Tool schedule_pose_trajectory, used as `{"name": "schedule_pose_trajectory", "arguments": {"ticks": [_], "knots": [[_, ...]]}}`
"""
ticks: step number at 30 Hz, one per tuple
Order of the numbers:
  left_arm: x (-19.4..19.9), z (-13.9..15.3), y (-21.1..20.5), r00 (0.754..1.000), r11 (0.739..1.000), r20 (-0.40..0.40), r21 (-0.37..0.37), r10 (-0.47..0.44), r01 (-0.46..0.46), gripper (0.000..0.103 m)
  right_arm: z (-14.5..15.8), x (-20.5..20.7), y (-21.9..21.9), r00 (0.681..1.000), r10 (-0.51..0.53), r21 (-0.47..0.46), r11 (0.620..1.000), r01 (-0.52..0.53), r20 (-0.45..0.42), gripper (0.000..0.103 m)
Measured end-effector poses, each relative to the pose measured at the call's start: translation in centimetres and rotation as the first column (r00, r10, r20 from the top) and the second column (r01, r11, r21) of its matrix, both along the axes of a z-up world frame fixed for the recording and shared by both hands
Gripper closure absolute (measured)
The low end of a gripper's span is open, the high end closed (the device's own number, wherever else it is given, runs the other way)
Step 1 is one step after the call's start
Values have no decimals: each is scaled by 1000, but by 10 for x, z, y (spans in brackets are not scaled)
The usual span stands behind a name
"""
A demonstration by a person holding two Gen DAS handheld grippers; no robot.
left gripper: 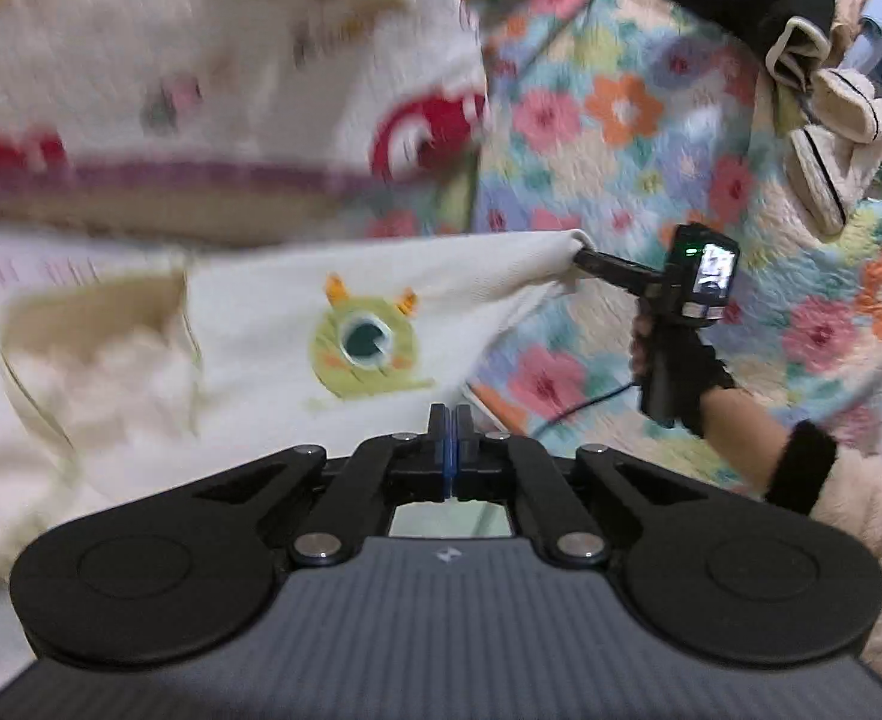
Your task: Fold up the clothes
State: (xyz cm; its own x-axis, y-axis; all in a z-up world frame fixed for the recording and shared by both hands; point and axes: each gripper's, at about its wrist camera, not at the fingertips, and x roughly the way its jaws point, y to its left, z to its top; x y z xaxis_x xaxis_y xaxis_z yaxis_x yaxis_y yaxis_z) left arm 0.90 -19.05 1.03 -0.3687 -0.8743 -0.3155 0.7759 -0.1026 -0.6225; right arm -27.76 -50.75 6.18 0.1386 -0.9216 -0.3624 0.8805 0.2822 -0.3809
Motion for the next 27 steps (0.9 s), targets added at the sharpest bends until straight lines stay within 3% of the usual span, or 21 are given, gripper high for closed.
{"name": "schedule_pose_trajectory", "arguments": {"ticks": [3,6,7,9,12,13,15,17,20,23,25,27], "knots": [[-4,-33,-13,1000,988,6,152,-4,3,89,-24,-24,-4,989,-107,25,994,110,-99,92],[15,-49,-14,992,961,106,258,75,-101,63,-70,-43,-16,970,-189,211,953,219,-153,87],[25,-48,-14,980,951,163,267,113,-154,54,-76,-47,-15,975,-191,264,940,216,-117,87],[51,-46,-15,942,923,267,269,203,-276,45,-76,-46,-8,985,-167,304,937,170,-37,72],[97,-50,-22,886,863,331,279,325,-421,40,-62,-18,-3,997,-78,342,937,64,27,66],[110,-55,-25,878,845,324,292,353,-448,39,-54,-5,-1,997,-50,344,939,28,55,64],[128,-71,-34,884,827,266,326,384,-457,39,-38,23,2,993,13,348,936,-54,117,55],[146,-88,-42,886,809,207,361,415,-464,39,-26,54,4,982,98,370,917,-152,161,53],[174,-112,-54,879,781,120,414,462,-467,39,-15,110,3,946,226,458,833,-311,231,50],[182,-126,-61,881,784,59,432,469,-446,38,-13,168,-6,904,289,582,693,-424,315,44],[180,-128,-56,885,791,67,421,461,-444,37,-20,207,-13,892,291,668,592,-451,345,44],[173,-127,-51,888,795,103,408,448,-449,37,-33,236,-15,899,299,714,547,-437,321,43]]}}
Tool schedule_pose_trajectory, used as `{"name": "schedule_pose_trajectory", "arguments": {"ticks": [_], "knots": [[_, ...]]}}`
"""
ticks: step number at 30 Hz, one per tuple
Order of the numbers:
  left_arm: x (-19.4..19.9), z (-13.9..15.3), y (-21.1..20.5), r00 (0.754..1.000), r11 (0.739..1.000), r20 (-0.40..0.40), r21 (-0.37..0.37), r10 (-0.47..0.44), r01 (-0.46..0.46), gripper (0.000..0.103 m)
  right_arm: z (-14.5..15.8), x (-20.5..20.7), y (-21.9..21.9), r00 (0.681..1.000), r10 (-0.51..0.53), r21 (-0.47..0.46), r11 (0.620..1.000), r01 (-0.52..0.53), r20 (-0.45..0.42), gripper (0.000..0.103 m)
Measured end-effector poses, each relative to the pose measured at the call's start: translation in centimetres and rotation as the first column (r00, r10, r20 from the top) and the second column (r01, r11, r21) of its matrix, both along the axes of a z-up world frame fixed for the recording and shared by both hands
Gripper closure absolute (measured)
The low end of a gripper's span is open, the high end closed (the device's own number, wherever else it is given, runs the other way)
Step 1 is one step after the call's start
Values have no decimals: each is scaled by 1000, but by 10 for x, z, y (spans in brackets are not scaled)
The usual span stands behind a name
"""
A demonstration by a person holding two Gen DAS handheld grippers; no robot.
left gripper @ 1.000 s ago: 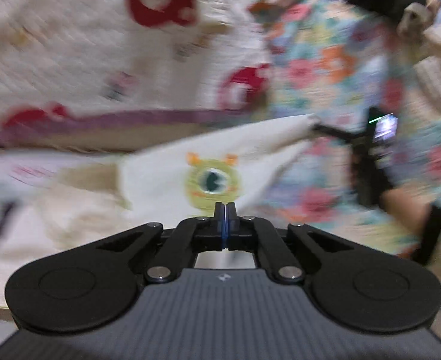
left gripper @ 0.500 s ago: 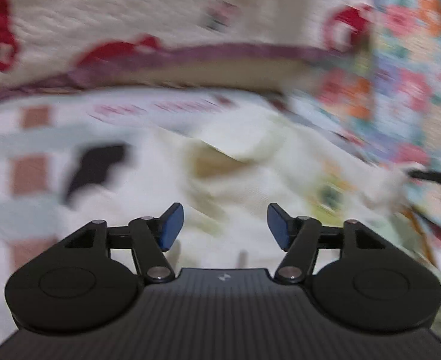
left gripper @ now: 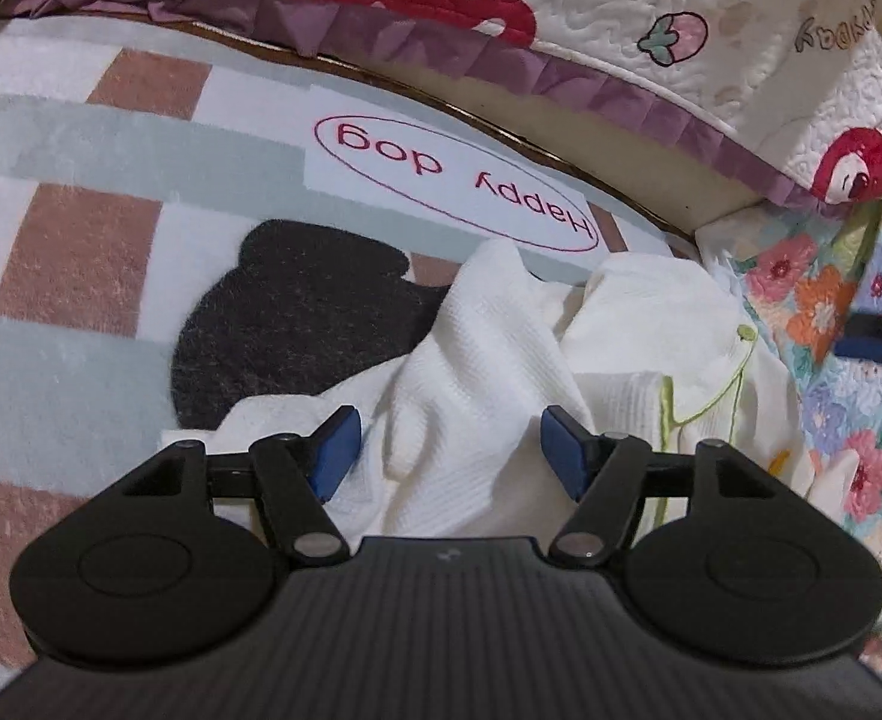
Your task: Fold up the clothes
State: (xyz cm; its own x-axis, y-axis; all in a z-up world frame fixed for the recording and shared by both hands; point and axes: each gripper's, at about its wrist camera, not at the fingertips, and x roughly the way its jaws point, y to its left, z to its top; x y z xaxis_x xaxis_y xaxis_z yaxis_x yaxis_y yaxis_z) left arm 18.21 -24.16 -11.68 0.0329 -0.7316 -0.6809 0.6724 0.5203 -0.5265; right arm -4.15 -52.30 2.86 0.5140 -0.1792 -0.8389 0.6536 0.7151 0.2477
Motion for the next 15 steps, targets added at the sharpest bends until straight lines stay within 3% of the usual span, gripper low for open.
{"name": "schedule_pose_trajectory", "arguments": {"ticks": [4,7,10,13,14,15], "knots": [[-16,3,8,995,999,94,20,-33,31,34,-30,32,-12,997,15,-21,1000,-17,-71,43],[-9,0,16,999,1000,48,-6,17,-17,33,-43,47,-28,997,11,-13,1000,-12,-73,43],[-4,-2,19,996,998,70,-1,60,-60,33,-55,66,-38,998,11,-10,1000,-12,-60,35],[-4,-4,18,994,998,91,7,62,-62,33,-69,70,-37,998,3,16,1000,-2,-70,35],[-4,-5,18,993,998,98,10,62,-63,32,-68,61,-30,999,7,8,1000,-7,-44,46],[-4,-5,17,993,998,105,12,63,-64,31,-66,52,-23,1000,12,1,1000,-12,-18,81]]}}
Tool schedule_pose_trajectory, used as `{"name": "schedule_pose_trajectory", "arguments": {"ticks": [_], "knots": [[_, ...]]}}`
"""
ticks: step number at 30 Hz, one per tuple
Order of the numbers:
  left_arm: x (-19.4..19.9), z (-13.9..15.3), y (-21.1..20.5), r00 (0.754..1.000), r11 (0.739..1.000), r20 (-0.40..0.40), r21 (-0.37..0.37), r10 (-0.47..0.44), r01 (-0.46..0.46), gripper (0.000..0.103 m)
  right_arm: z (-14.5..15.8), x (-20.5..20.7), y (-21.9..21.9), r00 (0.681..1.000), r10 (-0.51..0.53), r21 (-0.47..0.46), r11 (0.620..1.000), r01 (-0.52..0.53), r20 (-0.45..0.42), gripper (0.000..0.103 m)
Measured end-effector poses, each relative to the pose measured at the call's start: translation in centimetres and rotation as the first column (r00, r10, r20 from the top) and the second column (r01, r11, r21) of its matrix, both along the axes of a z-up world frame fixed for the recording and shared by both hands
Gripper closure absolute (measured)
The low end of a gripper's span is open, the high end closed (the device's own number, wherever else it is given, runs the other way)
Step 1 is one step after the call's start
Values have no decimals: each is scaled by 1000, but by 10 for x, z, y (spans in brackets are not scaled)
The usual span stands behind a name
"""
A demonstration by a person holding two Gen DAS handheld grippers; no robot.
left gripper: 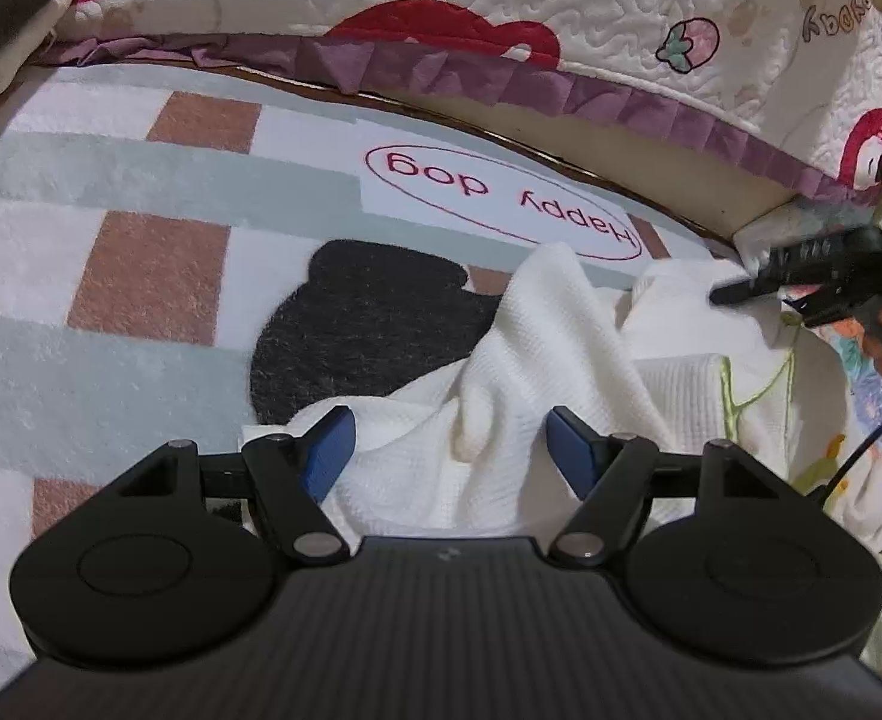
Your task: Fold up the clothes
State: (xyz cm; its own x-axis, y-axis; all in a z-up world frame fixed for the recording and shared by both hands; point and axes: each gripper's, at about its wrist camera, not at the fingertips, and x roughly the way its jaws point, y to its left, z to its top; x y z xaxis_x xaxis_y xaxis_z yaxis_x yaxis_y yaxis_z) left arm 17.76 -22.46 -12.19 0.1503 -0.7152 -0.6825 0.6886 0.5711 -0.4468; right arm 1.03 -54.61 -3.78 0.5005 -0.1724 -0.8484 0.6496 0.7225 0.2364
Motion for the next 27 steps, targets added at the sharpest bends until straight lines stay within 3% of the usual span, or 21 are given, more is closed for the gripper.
{"name": "schedule_pose_trajectory", "arguments": {"ticks": [1,5,8,11,13,15,22,27], "knots": [[0,-1,0,1000,1000,7,3,1,-1,30,2,-9,7,1000,5,-7,1000,-5,26,90],[-1,0,1,998,999,-33,-9,45,-45,25,8,-44,36,991,26,-37,999,-21,129,90],[-1,5,7,997,998,-69,-40,37,-40,25,16,-100,66,985,-8,-48,999,17,172,91],[-2,14,23,995,993,-67,-91,74,-80,25,11,-165,97,993,-60,-100,993,70,98,92],[-4,24,34,989,981,-20,-125,149,-151,25,5,-196,110,992,-120,-175,977,125,41,92],[-6,31,36,988,978,24,-147,154,-149,25,0,-216,118,987,-157,-264,952,155,15,92],[-8,9,10,1000,1000,-29,-27,2,-3,22,-5,-229,126,981,-164,-302,945,124,-108,93],[-15,6,0,999,999,20,11,-41,41,20,-16,-243,127,958,-201,-307,943,131,-206,93]]}}
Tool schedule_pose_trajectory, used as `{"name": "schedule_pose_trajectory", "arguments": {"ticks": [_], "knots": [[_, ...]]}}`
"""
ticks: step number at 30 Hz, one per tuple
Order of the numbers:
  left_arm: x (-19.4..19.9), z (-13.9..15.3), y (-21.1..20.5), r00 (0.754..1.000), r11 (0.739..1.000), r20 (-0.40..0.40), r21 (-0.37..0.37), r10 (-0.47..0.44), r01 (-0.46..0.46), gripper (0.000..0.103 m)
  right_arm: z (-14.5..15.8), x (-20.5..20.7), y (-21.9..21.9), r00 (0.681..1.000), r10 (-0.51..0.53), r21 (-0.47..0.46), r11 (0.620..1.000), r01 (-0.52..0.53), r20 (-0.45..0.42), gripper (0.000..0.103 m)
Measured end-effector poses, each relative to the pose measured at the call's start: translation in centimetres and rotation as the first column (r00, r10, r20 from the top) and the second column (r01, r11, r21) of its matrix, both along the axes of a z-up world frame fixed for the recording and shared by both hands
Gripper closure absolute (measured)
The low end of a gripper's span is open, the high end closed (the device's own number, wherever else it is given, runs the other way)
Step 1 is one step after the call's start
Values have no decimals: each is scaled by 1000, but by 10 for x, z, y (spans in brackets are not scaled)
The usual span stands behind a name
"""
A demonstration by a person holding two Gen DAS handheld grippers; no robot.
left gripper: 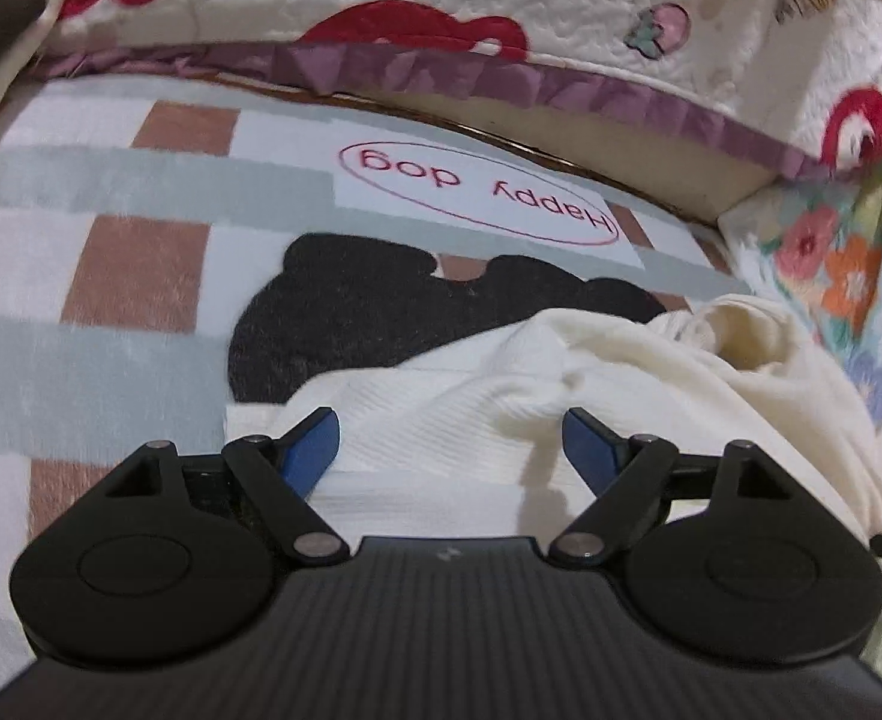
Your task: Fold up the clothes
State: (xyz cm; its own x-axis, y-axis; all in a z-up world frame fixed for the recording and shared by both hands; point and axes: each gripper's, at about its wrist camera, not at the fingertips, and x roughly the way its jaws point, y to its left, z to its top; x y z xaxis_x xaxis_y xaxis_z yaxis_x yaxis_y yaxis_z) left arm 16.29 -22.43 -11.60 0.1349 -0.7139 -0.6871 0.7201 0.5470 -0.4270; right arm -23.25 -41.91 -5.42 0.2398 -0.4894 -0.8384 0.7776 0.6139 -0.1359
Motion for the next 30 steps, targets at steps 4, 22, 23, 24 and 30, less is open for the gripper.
{"name": "schedule_pose_trajectory", "arguments": {"ticks": [4,22,23,24,30], "knots": [[-3,-2,-6,999,999,10,14,-33,33,16,-4,1,0,1000,3,1,1000,-3,-26,94],[-16,39,17,984,997,169,-22,-63,67,103,-10,5,1,995,-9,-96,995,-1,-95,51],[-15,45,22,984,997,173,-40,-54,62,103,-9,5,2,996,-14,-112,994,3,-94,48],[-15,52,27,983,997,177,-57,-45,56,103,-2,7,2,997,-13,-144,990,3,-74,48],[9,24,25,1000,1000,28,-5,-2,2,33,43,49,0,992,107,-218,972,-91,60,44]]}}
